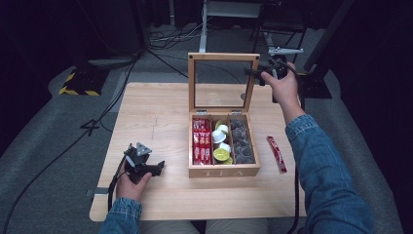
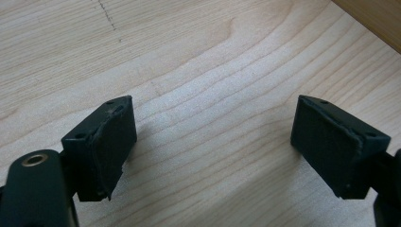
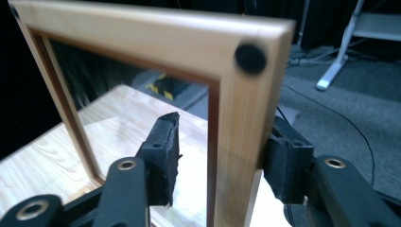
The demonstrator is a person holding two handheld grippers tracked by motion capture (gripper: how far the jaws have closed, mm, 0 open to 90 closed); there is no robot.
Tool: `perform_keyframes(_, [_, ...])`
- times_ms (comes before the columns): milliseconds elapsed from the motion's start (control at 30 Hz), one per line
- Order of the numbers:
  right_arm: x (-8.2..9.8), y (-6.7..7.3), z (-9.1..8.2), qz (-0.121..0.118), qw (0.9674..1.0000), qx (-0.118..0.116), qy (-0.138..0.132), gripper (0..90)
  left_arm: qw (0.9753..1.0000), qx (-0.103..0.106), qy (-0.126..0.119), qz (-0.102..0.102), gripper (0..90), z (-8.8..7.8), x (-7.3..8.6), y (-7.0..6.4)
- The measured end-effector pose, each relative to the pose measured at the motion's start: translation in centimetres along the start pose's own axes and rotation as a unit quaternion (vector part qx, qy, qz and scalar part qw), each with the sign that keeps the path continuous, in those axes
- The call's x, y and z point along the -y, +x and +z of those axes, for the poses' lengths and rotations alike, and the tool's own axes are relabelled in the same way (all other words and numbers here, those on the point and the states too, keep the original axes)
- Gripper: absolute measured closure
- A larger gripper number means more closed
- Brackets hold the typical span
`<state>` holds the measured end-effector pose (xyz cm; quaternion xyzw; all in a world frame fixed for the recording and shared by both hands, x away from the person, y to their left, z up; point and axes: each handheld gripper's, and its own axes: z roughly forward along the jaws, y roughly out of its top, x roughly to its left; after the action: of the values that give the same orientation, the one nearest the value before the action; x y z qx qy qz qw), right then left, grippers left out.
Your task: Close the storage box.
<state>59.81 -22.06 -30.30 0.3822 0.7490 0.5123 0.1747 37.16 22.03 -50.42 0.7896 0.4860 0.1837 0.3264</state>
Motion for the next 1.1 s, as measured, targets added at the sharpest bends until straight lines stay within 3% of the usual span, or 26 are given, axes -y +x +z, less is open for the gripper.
perform_keyframes(600, [0.5, 3.5, -4.9, -0.038, 0.9991, -0.013, 0.016, 50.8, 1.0, 0.001, 0.001, 0.0, 15.1, 0.0, 0.0, 0.0])
perform_keyframes(1100, [2.6, 5.8, -7.9, -0.062, 0.9971, -0.025, 0.035, 49.7, 1.0, 0.001, 0.001, 0.0, 15.2, 0.0, 0.0, 0.0])
